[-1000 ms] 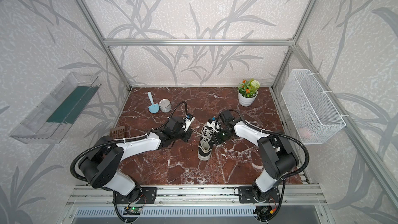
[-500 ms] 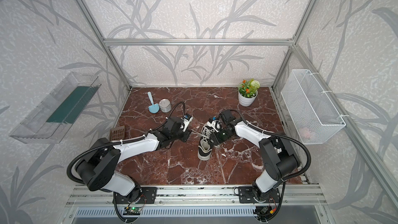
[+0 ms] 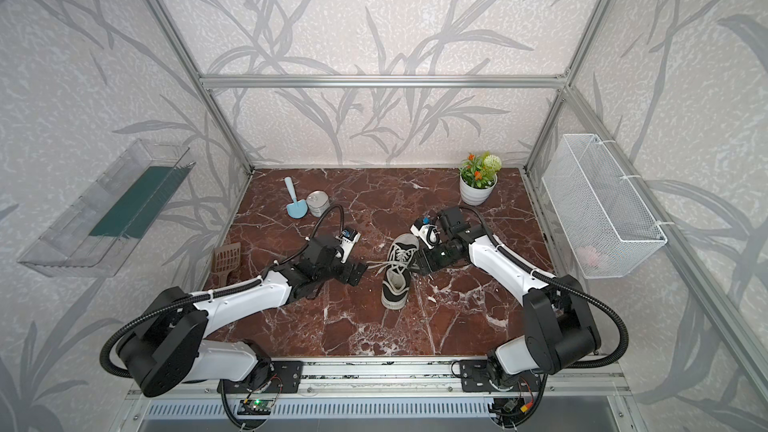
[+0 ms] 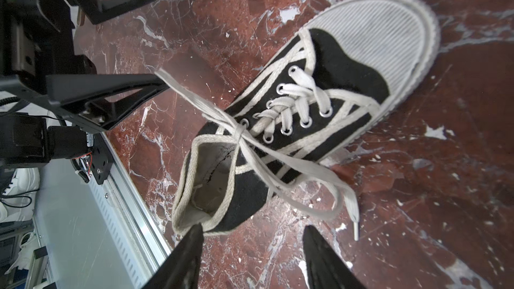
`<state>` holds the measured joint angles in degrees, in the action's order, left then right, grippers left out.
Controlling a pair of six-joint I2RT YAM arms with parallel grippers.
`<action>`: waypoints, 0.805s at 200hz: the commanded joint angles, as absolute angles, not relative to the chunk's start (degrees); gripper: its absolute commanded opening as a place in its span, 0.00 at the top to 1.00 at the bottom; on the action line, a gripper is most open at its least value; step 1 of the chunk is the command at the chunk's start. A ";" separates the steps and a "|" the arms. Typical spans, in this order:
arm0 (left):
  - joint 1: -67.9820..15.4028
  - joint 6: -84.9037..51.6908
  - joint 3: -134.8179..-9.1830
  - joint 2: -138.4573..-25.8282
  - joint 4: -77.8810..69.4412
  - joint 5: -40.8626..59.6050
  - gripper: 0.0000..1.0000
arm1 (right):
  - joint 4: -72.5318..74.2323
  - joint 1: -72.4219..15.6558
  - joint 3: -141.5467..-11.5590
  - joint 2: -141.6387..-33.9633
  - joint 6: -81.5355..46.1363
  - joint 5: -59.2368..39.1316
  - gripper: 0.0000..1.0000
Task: Tie the shoes
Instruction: 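Open both grippers, release the laces and withdraw from the sneaker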
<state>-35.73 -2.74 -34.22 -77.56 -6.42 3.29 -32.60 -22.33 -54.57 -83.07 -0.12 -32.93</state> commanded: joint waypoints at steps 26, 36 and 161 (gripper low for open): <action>-33.82 -3.38 -30.11 -73.02 -12.35 14.20 0.01 | -34.60 -21.66 -52.50 -78.81 -0.53 -31.42 0.39; -33.15 -3.61 -28.87 -72.19 -14.60 17.51 0.01 | -34.59 -21.62 -52.25 -78.29 -0.45 -31.20 0.38; -27.19 -10.06 -22.75 -59.79 -26.58 -8.57 0.01 | -18.15 -20.81 -40.48 -62.91 -6.66 -11.24 0.01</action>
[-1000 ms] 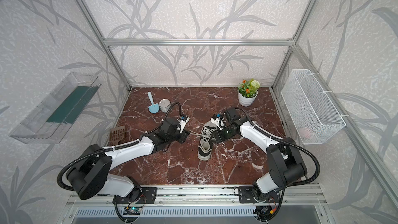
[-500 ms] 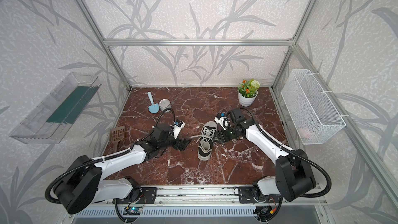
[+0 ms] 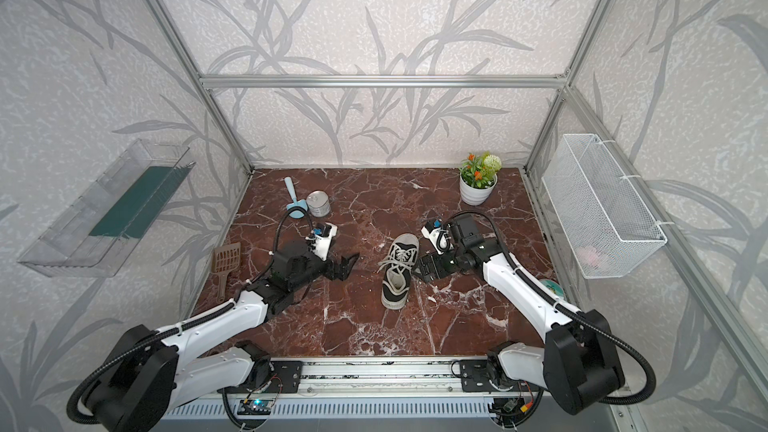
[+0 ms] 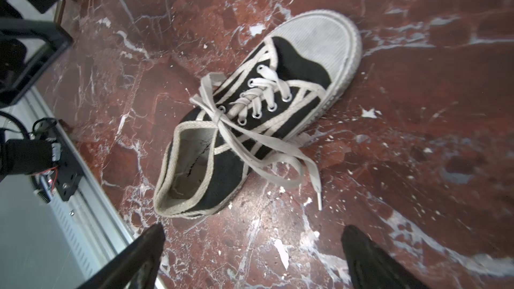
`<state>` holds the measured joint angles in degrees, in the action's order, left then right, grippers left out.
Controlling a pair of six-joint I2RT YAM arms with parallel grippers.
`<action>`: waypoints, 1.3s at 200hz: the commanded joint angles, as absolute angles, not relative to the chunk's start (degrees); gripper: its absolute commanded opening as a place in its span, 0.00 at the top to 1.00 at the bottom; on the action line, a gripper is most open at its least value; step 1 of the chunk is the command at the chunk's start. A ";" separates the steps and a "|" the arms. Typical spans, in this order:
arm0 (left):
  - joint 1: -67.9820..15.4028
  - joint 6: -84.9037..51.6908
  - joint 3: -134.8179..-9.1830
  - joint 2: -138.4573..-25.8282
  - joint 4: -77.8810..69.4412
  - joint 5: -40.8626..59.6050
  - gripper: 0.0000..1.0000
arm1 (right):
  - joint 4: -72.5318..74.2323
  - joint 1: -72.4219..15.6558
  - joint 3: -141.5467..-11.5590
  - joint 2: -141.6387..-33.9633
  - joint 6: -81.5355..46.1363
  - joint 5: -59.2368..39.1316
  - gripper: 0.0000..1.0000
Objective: Tie the shoes
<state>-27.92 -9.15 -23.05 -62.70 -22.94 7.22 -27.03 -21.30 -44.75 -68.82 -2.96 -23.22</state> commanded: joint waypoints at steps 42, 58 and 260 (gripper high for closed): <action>-25.72 -0.80 -20.80 -61.51 -36.73 -22.52 0.01 | 9.61 -19.76 -23.05 -52.80 -6.02 13.09 0.01; -24.30 1.25 -19.33 -63.52 -43.62 -26.58 0.01 | 13.42 -16.70 -22.11 -53.52 -5.80 15.55 0.01; -4.52 -0.14 -14.39 -85.99 -65.62 -21.12 0.01 | 50.18 -7.56 -22.67 -88.75 3.60 9.01 0.01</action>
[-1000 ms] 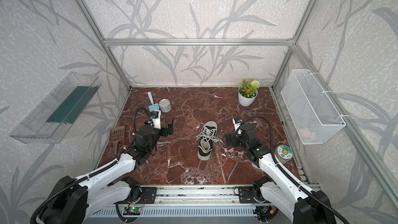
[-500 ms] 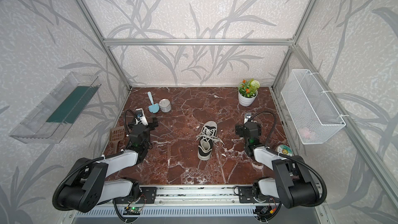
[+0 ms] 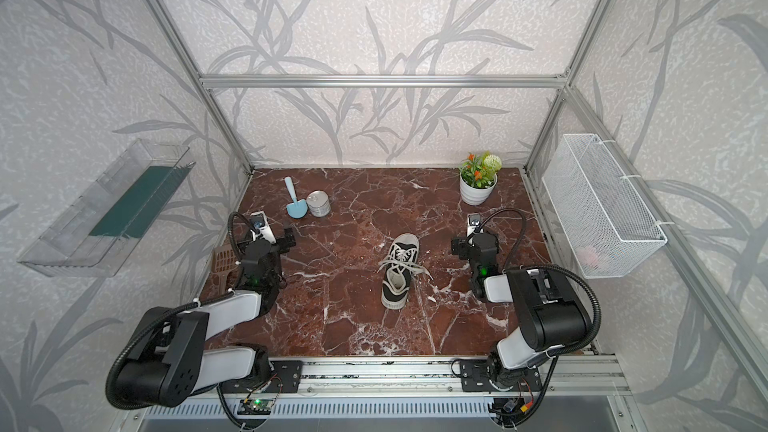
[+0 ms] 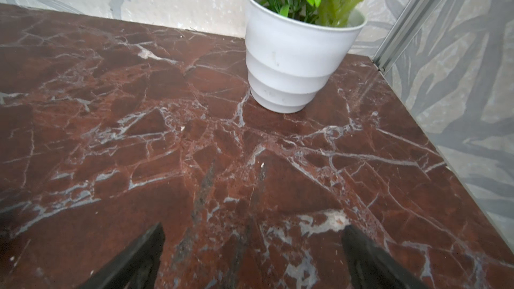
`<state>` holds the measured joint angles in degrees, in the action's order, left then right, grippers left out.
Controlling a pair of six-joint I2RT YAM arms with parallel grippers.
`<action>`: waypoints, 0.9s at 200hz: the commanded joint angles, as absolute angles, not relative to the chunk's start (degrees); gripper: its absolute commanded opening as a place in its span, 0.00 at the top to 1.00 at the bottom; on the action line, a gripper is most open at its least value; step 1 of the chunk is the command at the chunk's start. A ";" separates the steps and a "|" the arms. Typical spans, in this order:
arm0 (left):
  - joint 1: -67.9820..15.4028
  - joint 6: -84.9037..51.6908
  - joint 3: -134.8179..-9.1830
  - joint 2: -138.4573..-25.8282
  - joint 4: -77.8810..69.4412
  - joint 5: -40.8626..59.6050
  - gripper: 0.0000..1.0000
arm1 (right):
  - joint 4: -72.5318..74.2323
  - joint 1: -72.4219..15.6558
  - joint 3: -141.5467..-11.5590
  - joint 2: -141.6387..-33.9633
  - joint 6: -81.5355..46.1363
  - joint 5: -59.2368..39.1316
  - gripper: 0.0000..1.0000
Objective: Tie the shoes
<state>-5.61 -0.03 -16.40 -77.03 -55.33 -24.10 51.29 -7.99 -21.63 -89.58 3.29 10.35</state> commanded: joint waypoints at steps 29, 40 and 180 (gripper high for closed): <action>-4.15 1.20 -12.51 -91.19 -73.42 -15.81 0.01 | 49.93 -7.56 -22.75 -88.77 3.61 9.05 0.01; -4.06 1.40 -13.25 -89.35 -69.30 -14.67 0.01 | 49.92 -7.56 -22.76 -88.77 3.62 8.97 0.01; -1.54 -3.22 -20.32 -90.56 -58.15 -20.64 0.01 | 49.87 -7.56 -22.76 -88.77 3.61 9.01 0.01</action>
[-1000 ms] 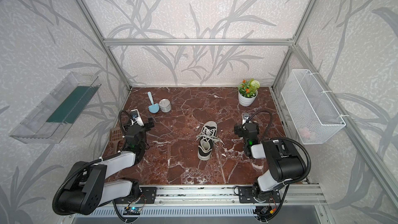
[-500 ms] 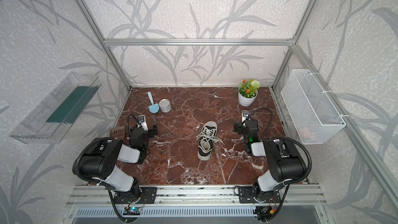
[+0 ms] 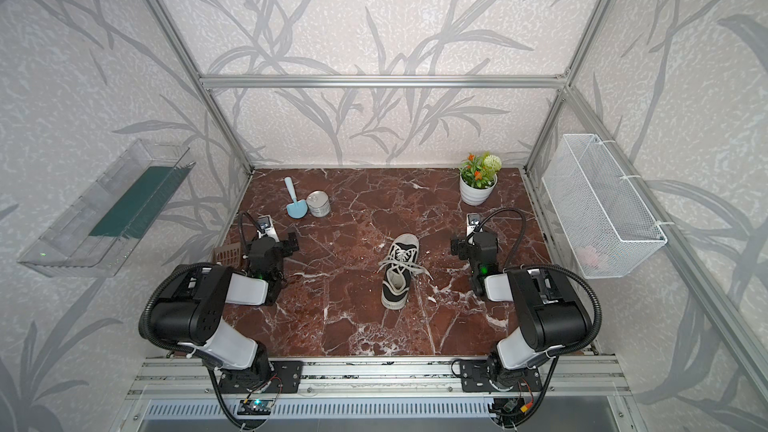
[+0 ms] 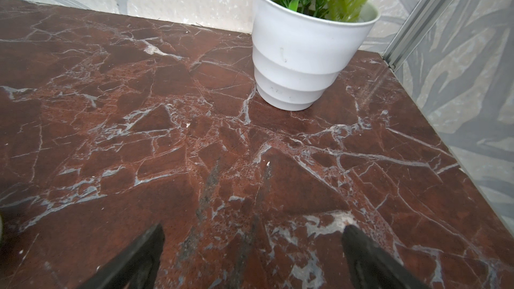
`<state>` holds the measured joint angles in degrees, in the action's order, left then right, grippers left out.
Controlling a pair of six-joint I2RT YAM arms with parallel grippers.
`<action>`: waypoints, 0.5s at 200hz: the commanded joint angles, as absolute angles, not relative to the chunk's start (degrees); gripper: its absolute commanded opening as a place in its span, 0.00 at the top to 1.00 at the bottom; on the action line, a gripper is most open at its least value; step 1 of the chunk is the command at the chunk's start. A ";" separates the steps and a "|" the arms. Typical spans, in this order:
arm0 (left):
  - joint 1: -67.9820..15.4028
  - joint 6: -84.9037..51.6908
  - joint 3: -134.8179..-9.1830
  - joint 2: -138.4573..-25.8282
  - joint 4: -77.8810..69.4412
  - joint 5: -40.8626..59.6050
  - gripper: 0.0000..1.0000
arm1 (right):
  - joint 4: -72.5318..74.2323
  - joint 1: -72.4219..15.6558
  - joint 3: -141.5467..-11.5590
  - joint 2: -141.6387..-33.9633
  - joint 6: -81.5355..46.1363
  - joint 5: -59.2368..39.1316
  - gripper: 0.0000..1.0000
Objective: Tie the shoes
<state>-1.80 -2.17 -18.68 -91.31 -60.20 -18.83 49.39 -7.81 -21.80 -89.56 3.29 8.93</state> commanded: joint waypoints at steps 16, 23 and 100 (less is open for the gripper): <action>-1.53 -3.17 -20.84 -90.48 -56.80 -20.92 0.01 | 49.83 -7.56 -22.76 -88.69 3.95 8.60 0.01; -1.57 -3.08 -20.91 -90.69 -57.08 -21.07 0.01 | 49.06 -7.48 -23.24 -88.75 3.77 8.38 0.01; -1.54 -3.16 -20.96 -90.53 -56.92 -21.00 0.01 | 48.03 -6.59 -23.39 -88.40 4.13 4.83 0.01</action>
